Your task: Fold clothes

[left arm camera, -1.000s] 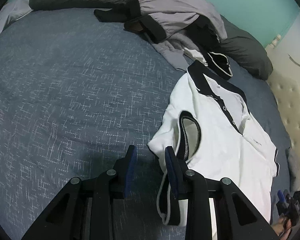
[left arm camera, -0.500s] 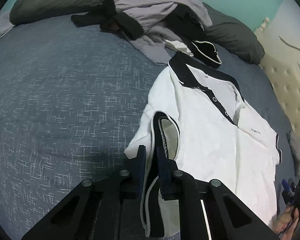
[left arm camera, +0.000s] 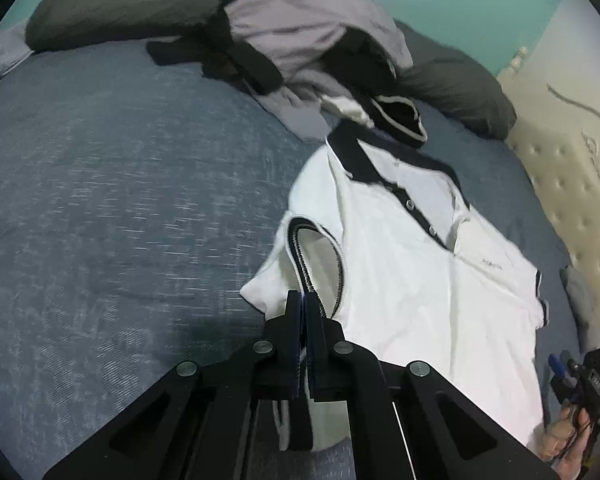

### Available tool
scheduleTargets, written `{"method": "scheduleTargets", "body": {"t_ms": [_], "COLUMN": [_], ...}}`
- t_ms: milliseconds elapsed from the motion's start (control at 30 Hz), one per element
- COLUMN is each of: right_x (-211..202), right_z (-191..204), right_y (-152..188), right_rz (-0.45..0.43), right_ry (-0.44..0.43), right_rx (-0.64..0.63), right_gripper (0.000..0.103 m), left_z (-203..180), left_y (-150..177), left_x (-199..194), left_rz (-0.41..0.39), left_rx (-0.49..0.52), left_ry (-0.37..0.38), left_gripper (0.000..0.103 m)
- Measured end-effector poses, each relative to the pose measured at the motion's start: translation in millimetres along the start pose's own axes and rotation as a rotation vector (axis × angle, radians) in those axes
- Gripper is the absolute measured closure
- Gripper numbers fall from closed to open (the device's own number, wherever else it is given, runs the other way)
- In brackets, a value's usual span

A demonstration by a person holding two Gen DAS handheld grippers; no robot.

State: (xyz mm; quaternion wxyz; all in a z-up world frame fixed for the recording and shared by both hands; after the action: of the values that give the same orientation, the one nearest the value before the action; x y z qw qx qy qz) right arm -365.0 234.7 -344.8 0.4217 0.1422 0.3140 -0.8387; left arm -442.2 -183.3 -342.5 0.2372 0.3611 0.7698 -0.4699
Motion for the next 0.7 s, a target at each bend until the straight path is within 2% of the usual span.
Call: {"method": "scheduleTargets", "body": {"t_ms": [233, 400, 600, 700], "right_x": [-1, 0, 1, 2], "right_z": [-1, 2, 1, 0], "right_y": [-1, 3, 3, 4], "right_rz": [-0.001, 0.006, 0.011, 0.016], "right_ry": [-0.005, -0.005, 0.0, 0.002], "right_rx": [0.011, 0.003, 0.004, 0.008], "right_gripper": [0.078, 0.078, 0.078, 0.078], "left_z": [34, 67, 90, 90], "left_y": [0, 17, 25, 22], "left_x": [-49, -46, -42, -48], "left_rz": [-0.077, -0.052, -0.052, -0.074], "left_rx": [-0.126, -0.213, -0.287, -0.292], "left_ry": [0.0, -0.057, -0.087, -0.081], "left_gripper": [0.101, 0.101, 0.101, 0.101]}}
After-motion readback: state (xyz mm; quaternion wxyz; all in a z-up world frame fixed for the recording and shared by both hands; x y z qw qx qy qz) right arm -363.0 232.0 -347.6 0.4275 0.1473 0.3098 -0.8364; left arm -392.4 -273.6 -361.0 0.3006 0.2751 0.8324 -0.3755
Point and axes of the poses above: each gripper's, at about its wrist camera, not at the fingertips, and x roughly the way its jaws point, z to its left, y to its underside, the point moved 10 cm from there along x, roughly the way its jaws point, and after that the axes turned 9 degrees about y, right-handed, at the moved point
